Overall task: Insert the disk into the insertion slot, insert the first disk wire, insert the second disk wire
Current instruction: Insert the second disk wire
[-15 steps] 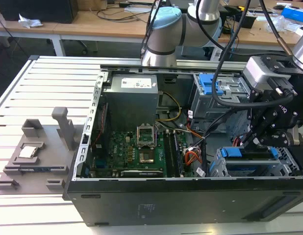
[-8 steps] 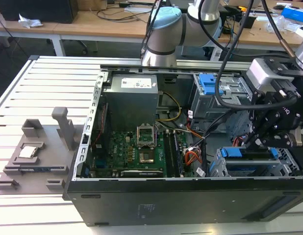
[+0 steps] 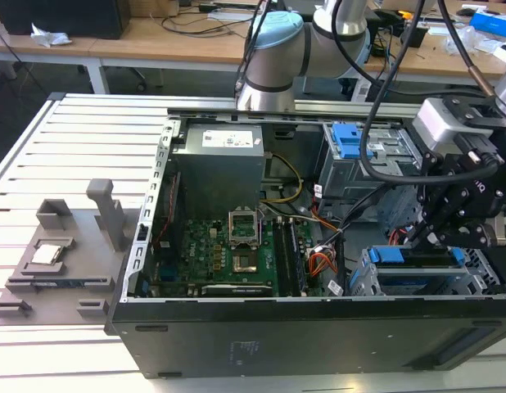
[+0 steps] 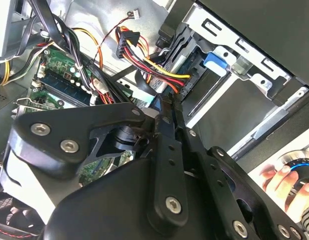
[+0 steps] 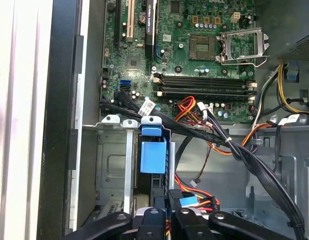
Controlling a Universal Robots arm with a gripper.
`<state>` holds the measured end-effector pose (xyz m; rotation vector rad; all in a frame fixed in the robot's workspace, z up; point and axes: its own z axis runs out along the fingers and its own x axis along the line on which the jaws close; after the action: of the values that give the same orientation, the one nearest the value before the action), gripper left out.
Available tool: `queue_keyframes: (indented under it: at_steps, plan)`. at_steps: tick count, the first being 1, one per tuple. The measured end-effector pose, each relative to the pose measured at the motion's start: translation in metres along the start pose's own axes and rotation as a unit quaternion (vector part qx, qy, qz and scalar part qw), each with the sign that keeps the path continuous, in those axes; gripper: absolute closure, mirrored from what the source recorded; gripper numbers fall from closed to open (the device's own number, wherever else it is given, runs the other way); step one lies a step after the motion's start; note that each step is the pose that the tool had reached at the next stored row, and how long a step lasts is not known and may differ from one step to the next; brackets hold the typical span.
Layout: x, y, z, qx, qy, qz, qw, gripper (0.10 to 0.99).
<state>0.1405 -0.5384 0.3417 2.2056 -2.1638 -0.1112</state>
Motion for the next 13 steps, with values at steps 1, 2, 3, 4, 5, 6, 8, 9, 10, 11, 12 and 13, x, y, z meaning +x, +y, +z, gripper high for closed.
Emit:
queue_keyframes:
  at_steps: [1,2,3,4,5,6,8,9,10,11,12,13]
  plan:
    - [0.0000,0.0000,-0.0002,0.0000,0.0000,0.000,1.0000,0.941]
    - [0.0000,-0.0001,-0.0005,0.0000,0.0000,0.000,1.0000,0.941]
    - [0.0001,-0.0001,-0.0008,0.0000,0.0001,0.000,1.0000,0.941]
    - [0.0013,-0.0001,-0.0009,0.0000,0.0001,0.000,1.0000,0.941]
    - [0.0025,-0.0001,-0.0010,0.0000,0.0001,0.000,1.0000,0.941]
    - [0.0030,-0.0001,-0.0009,0.0000,0.0001,0.000,1.0000,0.941]
    - [0.0038,-0.0002,-0.0009,0.0000,0.0001,0.000,1.0000,0.941]
    - [0.0040,-0.0003,-0.0010,0.0000,0.0001,0.000,1.0000,0.941]
    - [0.0040,-0.0006,-0.0009,-0.0001,0.0000,0.000,1.0000,0.941]
    - [0.0040,-0.0008,-0.0007,-0.0001,-0.0003,0.000,1.0000,0.941]
    - [0.0041,-0.0012,-0.0004,-0.0002,-0.0005,0.000,1.0000,0.941]
    - [0.0042,-0.0014,-0.0005,-0.0004,-0.0004,0.000,1.0000,0.941]
